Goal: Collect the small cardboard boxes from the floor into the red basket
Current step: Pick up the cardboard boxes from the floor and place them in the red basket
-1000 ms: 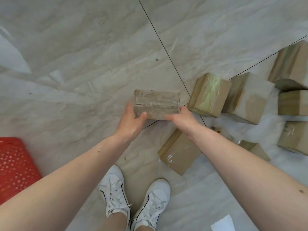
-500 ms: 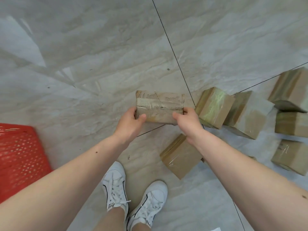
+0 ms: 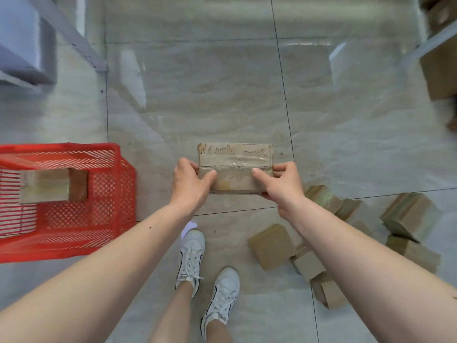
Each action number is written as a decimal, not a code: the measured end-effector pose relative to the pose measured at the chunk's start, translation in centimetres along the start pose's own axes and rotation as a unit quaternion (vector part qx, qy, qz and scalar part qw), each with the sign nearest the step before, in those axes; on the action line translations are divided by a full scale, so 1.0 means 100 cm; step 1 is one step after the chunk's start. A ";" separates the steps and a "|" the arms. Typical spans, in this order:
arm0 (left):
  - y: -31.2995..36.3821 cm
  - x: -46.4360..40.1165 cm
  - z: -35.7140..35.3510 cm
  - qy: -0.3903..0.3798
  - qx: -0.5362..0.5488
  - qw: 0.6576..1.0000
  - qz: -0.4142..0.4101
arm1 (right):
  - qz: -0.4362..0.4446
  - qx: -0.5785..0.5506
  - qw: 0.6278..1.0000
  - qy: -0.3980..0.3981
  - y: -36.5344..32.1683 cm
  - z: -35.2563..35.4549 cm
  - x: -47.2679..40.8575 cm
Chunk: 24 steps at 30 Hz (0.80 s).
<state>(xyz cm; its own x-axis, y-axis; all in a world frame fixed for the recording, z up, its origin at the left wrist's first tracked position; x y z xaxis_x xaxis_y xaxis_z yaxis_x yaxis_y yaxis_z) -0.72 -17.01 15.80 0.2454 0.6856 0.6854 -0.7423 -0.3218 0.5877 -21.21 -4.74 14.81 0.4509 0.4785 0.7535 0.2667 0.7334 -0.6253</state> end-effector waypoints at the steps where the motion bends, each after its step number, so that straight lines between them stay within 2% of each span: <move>1: -0.003 0.009 0.014 0.015 0.011 1.000 0.005 | 0.010 0.010 1.000 -0.014 -0.012 -0.009 0.008; 7: -0.035 0.059 0.106 0.100 0.043 0.994 0.024 | 0.049 0.074 0.993 -0.082 -0.058 -0.081 0.055; 13: -0.090 0.090 0.184 0.139 0.076 0.986 0.042 | 0.047 0.092 0.986 -0.132 -0.069 -0.171 0.088; 24: -0.230 0.104 0.319 0.111 0.120 0.986 0.045 | 0.034 0.101 0.981 -0.160 -0.039 -0.355 0.135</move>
<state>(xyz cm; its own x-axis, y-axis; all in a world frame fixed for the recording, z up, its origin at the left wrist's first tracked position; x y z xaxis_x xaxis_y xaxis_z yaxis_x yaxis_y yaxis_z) 38.78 -23.28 23.15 0.0237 0.7643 0.6445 -0.5799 -0.5146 0.6316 14.08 -18.29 20.16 0.1630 0.6335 0.7564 0.0567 0.7594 -0.6482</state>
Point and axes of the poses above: each hand's wrist, its own x-axis away from the middle knuckle, its own z-axis out of the back of the hand, y = z × x, the point moved 9 cm from there along -x, towards the middle knuckle, and after that the axes turned 11 degrees about -y, right-handed, at the moved point
